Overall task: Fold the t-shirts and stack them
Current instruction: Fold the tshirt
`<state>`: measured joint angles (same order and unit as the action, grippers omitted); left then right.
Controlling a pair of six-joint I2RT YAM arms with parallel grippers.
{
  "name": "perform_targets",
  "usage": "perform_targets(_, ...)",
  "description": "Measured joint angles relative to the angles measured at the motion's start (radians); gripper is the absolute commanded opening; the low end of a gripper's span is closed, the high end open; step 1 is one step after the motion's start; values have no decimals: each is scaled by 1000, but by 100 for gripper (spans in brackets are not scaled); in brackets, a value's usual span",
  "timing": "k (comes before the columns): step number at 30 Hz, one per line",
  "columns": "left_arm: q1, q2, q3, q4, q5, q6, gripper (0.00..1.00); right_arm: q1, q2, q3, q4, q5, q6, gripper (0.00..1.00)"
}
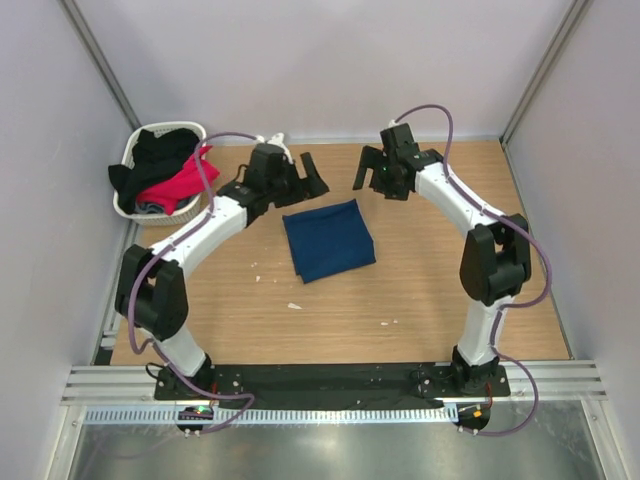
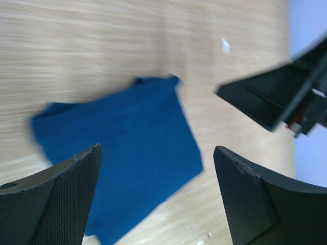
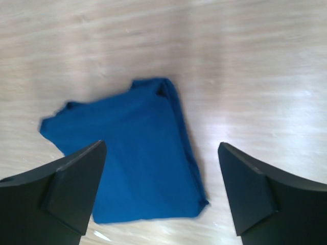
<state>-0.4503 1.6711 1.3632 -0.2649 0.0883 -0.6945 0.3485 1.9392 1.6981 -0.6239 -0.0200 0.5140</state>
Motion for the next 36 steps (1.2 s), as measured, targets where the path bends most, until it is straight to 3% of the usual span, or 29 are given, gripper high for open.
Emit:
perform_targets(6,-135,126,-3,204,130,24,82,-9,-156,-179,-18,95,-4,99)
perform_targets(10,-137,283,31,326,172,3,72,-43,-207,-233,-56,148,-4,100)
perform_targets(19,-124,525,185,480,178,-69,60,-153,-267,-291,-107,216,-13,100)
perform_targets(27,-124,620,313,494,142,-83,57,-154,-320,-399,-70,144,-15,100)
perform_targets(36,-124,675,318,436,61,-21,60,-152,-330,-443,-47,81,-23,100)
